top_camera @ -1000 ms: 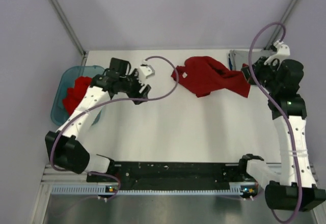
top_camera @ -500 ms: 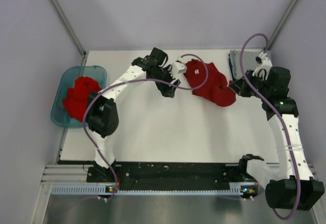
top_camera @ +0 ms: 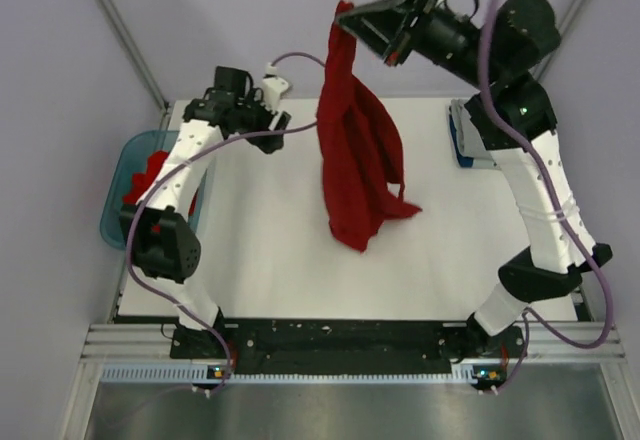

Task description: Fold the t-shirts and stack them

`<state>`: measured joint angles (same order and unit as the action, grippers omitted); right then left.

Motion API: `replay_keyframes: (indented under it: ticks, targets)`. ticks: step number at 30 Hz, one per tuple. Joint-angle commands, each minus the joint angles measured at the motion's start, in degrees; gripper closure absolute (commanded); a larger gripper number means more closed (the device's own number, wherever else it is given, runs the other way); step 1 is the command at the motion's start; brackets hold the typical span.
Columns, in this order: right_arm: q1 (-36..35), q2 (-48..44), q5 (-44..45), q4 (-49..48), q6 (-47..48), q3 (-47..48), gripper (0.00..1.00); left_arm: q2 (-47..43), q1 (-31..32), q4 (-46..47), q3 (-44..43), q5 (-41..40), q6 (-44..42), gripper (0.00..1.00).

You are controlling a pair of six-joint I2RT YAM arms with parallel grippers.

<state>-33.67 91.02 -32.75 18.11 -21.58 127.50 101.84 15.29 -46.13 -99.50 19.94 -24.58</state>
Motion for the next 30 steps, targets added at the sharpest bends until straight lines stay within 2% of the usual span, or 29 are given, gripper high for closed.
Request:
replay_keyframes:
  ticks: [1, 3, 5, 8, 12, 18, 21, 23, 28, 30]
  targets:
    - [-0.26, 3.46, 14.33, -11.25, -5.85, 14.98, 1.00, -4.90, -5.00, 3.76, -4.81, -5.07, 0.24, 0.25]
    - [0.79, 0.75, 23.13, -12.83, -4.53, 8.68, 1.00, -4.64, -5.01, 3.68, -6.75, -8.33, -1.26, 0.24]
    - [4.12, -2.24, 28.25, -13.36, -5.65, 0.25, 1.00, -4.11, -5.01, 3.07, -8.86, -9.39, -2.14, 0.24]
    - [12.46, -6.46, 29.24, -13.27, -9.43, -13.89, 1.00, -3.32, -5.01, 2.45, -10.97, -10.19, -2.23, 0.24]
    - [19.85, -14.62, 29.77, -14.06, -10.14, -34.73, 1.00, -3.67, -5.01, 1.66, -9.66, -9.66, -2.58, 0.24]
    - [24.34, -21.50, 35.56, -12.93, -4.43, -59.71, 1.00, -6.56, -0.98, 0.60, -2.03, -8.96, -6.09, 0.26]
    - [28.39, -20.45, 34.08, -12.84, -5.84, -67.27, 1.00, -10.16, 4.99, 0.08, 4.47, -8.52, -8.98, 0.27]
    - [29.45, -19.22, 33.11, -12.75, -4.88, -69.13, 1.00, -12.88, 10.70, -1.15, 9.55, -6.95, -12.32, 0.28]
    - [29.72, -16.85, 31.08, -11.34, -3.11, -70.54, 1.00, -15.89, 27.40, -12.81, 22.23, 6.22, -24.45, 0.31]
    - [29.80, -16.76, 31.26, -11.34, -3.02, -71.25, 1.00, -13.70, 32.41, -14.25, 25.57, 7.22, -25.69, 0.32]
